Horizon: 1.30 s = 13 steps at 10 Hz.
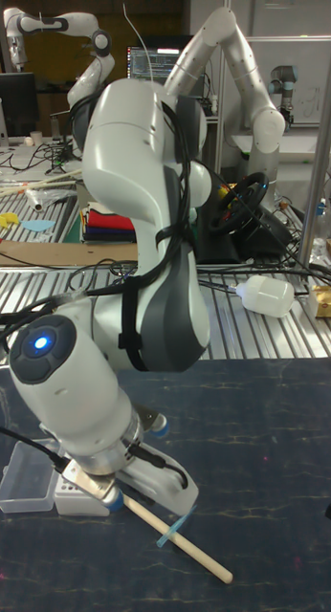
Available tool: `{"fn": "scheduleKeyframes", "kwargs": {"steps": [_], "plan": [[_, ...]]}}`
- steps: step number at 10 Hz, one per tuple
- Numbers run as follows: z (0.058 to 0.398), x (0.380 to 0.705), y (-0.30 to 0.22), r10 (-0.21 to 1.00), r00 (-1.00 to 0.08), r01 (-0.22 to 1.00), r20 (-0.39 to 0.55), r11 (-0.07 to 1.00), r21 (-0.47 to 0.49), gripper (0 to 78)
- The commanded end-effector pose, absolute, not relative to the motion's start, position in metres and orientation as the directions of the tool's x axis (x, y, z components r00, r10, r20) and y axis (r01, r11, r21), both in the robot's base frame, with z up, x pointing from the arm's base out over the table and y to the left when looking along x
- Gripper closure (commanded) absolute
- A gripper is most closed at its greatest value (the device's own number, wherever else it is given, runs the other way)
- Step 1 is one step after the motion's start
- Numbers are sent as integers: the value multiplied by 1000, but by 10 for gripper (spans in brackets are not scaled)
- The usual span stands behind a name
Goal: Insert a medium pipette tip into the holder for medium pipette tips
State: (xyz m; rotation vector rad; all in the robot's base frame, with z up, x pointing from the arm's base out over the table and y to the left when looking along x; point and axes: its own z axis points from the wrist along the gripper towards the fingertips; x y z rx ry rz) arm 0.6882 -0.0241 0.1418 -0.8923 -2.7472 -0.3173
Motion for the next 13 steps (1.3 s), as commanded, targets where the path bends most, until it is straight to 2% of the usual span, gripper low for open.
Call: {"fn": "scheduleKeyframes", "kwargs": {"steps": [1, 6, 13], "plan": [[143, 689, -25, 549, -781, 604, 298, 785, 135, 776], [143, 689, -25, 522, -782, 594, 341, 790, 153, 776], [123, 705, -10, 531, -786, 588, 317, 800, 120, 776]]}}
